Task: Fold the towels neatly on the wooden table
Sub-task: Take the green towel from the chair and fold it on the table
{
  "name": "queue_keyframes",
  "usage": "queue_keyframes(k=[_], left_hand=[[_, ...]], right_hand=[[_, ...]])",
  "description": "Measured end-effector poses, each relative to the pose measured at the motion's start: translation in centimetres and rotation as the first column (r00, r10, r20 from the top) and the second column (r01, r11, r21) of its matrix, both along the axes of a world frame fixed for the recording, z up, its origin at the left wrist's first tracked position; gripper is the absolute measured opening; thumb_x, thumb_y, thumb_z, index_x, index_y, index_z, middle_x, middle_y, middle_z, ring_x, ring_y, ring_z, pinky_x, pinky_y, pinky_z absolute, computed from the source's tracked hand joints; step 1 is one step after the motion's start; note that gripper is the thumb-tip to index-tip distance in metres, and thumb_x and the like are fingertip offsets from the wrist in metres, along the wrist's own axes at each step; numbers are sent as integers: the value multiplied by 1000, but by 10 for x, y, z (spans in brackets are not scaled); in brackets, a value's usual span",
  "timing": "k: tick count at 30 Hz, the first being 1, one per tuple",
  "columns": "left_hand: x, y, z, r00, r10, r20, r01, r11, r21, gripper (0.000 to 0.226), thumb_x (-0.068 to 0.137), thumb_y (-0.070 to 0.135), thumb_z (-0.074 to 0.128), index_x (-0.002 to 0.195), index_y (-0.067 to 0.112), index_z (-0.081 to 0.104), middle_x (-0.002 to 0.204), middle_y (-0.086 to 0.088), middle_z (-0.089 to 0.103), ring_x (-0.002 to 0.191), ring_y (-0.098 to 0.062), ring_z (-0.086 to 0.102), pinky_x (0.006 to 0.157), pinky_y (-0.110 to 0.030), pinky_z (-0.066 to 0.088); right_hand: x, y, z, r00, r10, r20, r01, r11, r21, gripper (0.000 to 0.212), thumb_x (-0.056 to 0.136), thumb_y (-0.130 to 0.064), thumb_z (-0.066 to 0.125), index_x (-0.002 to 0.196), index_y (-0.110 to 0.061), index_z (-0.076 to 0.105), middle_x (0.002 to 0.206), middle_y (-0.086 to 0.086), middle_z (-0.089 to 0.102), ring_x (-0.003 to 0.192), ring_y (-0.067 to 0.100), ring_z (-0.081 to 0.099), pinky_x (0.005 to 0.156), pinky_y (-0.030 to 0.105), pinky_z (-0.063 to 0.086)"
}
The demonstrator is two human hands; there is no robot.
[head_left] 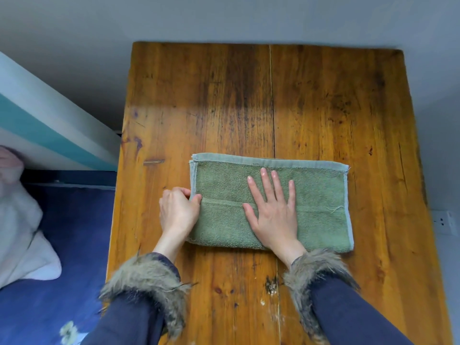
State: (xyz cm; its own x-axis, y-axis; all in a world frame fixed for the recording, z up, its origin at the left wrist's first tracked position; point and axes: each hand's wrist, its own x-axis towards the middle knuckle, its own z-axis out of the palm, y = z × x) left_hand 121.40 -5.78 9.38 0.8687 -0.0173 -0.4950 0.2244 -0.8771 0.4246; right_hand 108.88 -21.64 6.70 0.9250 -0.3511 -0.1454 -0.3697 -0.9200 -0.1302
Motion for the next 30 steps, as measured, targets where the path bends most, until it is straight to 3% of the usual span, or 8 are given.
queue_keyframes(k=[5,8,12,17,19,22,25,30], left_hand=[[7,1,13,998,-21,-62,18,999,-44,14,79,28,66,86,18,60,90,-2,63,91,-25,57,78,-33,46],[11,7,23,969,103,-223,-158,956,-245,18,80,21,71,90,13,59,78,1,61,73,-19,56,59,-27,41],[9,6,50,898,140,-417,-317,864,-391,26,85,12,66,107,4,57,85,-4,63,68,-12,59,55,-20,47],[-6,-20,89,985,-51,-167,-15,929,-371,24,85,15,64,107,11,56,79,-2,60,70,-18,61,66,-33,55],[-18,-37,107,987,-145,-70,114,935,-336,21,85,19,63,103,19,53,76,1,60,72,-19,62,76,-39,55],[-44,-74,127,974,-227,1,214,919,-332,22,85,23,62,103,24,50,78,2,61,75,-20,60,79,-38,52],[-71,-119,127,974,-224,27,216,896,-388,20,86,23,61,101,26,48,77,4,58,76,-24,60,79,-44,53],[-118,-184,96,971,-232,59,235,883,-407,19,86,19,59,100,26,49,75,2,58,76,-24,63,73,-46,55]], right_hand=[[-1,0,0,1000,-4,-22,4,1000,-5,60,92,-52,25,147,-27,17,156,3,10,144,22,9,113,56,8],[1,0,3,999,-3,-49,3,1000,-9,60,93,-52,24,147,-27,17,156,4,9,144,22,7,113,56,6],[3,0,11,993,-5,-120,8,1000,27,60,93,-53,23,147,-28,16,156,4,8,144,22,4,113,54,1],[-7,-18,44,994,46,-97,-26,980,198,61,90,-54,10,145,-31,-6,155,-3,-10,142,14,-15,115,46,-13],[-23,-32,64,999,-38,-7,38,934,355,54,98,-39,25,148,-28,8,156,-5,-2,142,8,-9,118,37,-5],[-61,-59,81,963,-263,58,192,820,540,44,99,-19,38,143,-16,33,152,-2,27,141,11,21,111,20,12],[-103,-81,85,890,-451,61,325,725,607,33,97,-11,41,128,-9,51,126,2,52,119,14,48,92,7,28],[-149,-106,66,855,-517,45,381,685,620,24,94,-8,47,110,-11,64,105,0,61,93,7,53,78,3,33]])
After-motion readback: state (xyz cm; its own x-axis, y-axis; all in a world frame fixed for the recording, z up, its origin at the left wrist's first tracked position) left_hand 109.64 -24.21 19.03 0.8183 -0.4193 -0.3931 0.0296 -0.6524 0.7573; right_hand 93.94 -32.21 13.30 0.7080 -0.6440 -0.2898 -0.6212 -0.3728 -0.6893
